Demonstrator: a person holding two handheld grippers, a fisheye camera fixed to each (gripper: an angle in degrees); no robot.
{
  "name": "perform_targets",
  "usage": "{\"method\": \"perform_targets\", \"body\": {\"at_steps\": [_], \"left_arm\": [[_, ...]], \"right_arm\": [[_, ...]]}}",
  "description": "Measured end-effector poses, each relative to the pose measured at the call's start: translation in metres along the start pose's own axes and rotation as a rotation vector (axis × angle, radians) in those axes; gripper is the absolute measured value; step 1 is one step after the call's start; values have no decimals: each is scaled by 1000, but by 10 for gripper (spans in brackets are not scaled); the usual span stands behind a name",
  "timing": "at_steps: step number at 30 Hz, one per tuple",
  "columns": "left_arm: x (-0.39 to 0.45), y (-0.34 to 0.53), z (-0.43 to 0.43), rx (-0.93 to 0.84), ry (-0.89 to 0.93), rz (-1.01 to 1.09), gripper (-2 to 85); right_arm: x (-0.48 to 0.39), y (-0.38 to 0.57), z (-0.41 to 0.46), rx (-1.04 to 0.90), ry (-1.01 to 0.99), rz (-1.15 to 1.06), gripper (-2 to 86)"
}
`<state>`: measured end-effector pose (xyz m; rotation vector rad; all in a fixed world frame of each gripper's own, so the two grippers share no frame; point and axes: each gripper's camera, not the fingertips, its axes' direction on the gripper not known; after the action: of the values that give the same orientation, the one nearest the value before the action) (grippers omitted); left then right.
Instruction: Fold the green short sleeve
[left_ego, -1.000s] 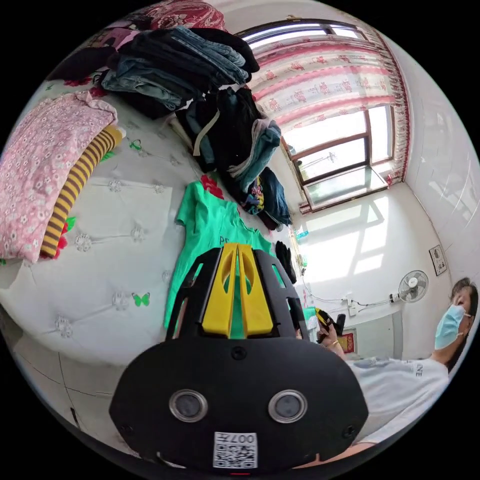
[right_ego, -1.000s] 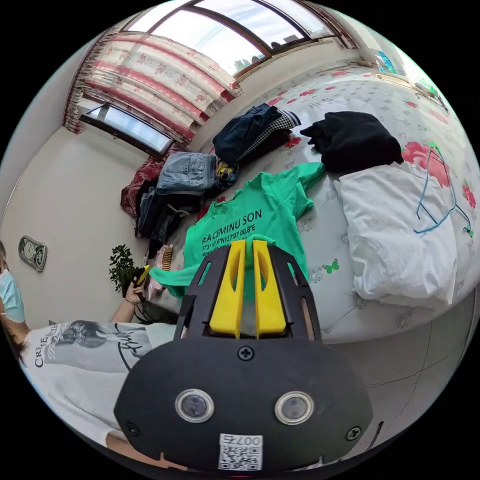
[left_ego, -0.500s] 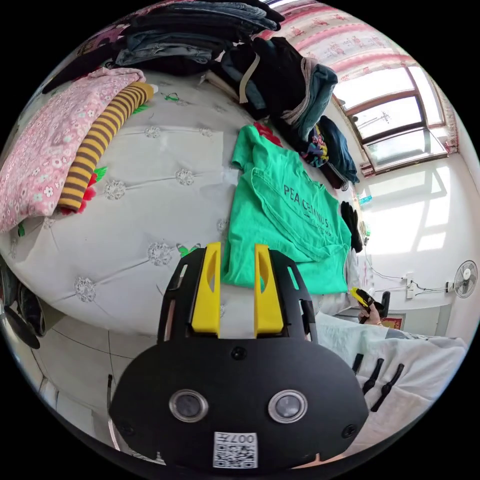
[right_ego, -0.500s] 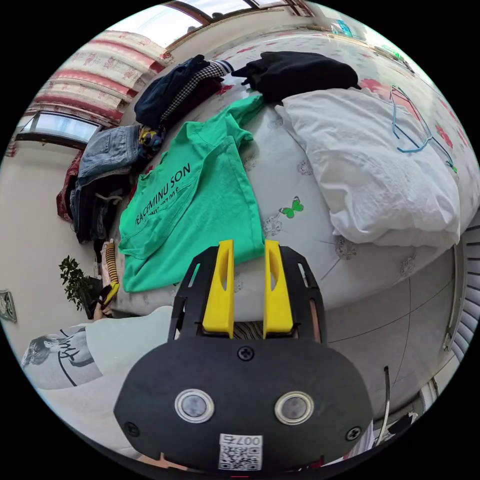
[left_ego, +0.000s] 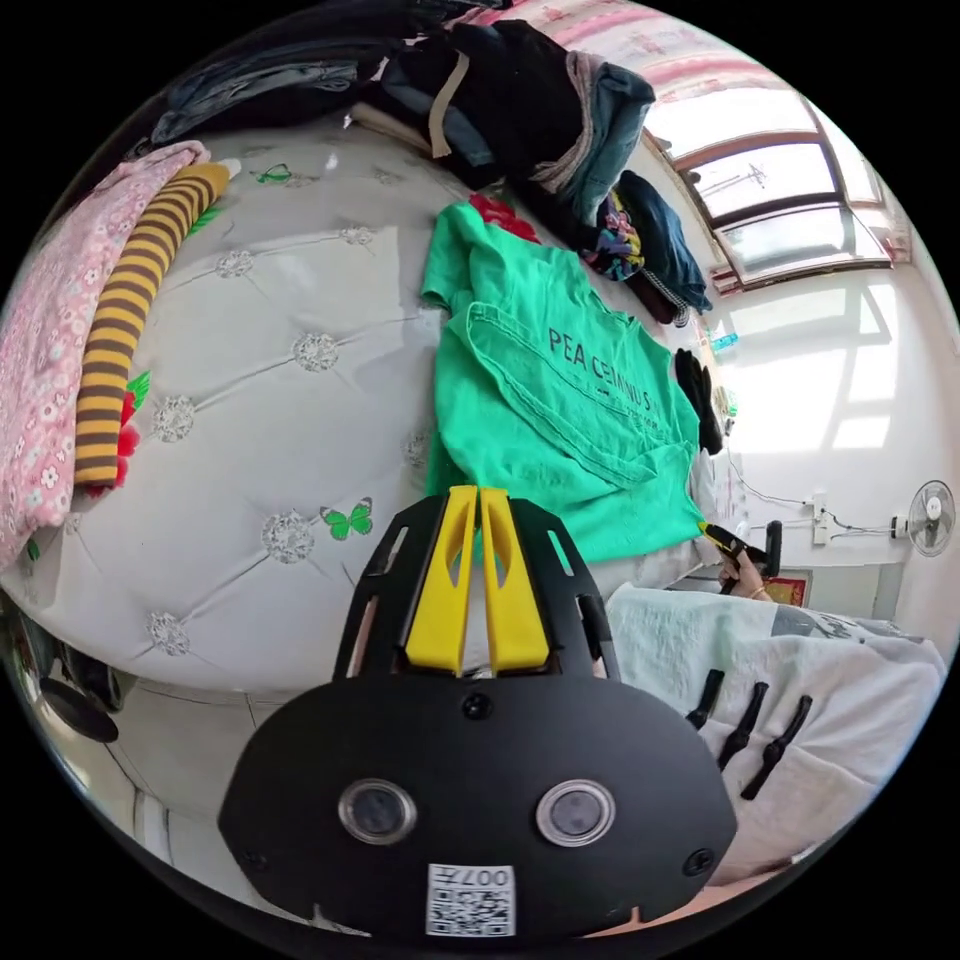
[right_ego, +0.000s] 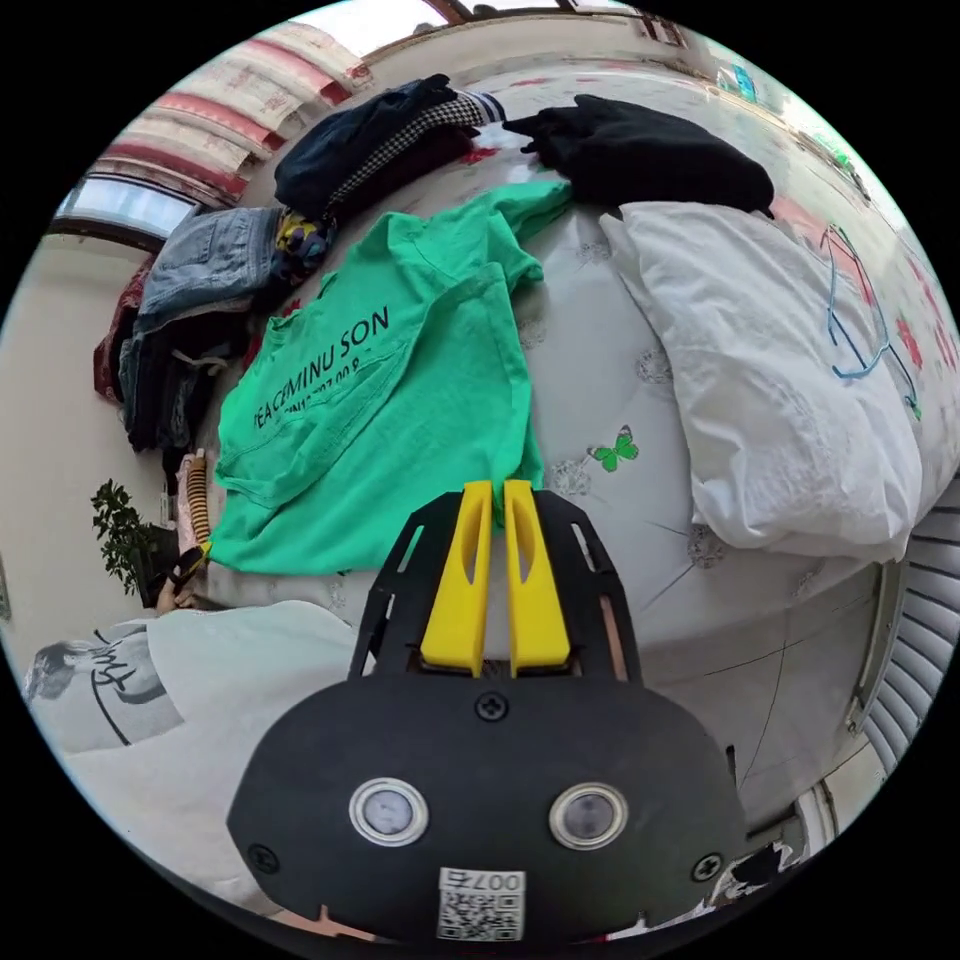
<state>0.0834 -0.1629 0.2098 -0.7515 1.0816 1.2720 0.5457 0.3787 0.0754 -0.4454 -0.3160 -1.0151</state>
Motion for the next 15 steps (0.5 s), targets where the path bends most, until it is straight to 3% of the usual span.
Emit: {"method": "perform_targets", "body": {"at_steps": [5,11,15], "left_arm": [[-30,6,-59,187,278,-66,-10],[-87,-18,-47,232,532,-281,-10],[-55,-106,-74,212,539,-153,-10]], "right_arm": [[-2,27,-74,257,-191,-114,0],[45,20,-53,198,-346,63,-2],[18,-30,-93,296,-392,-62,-1]]}}
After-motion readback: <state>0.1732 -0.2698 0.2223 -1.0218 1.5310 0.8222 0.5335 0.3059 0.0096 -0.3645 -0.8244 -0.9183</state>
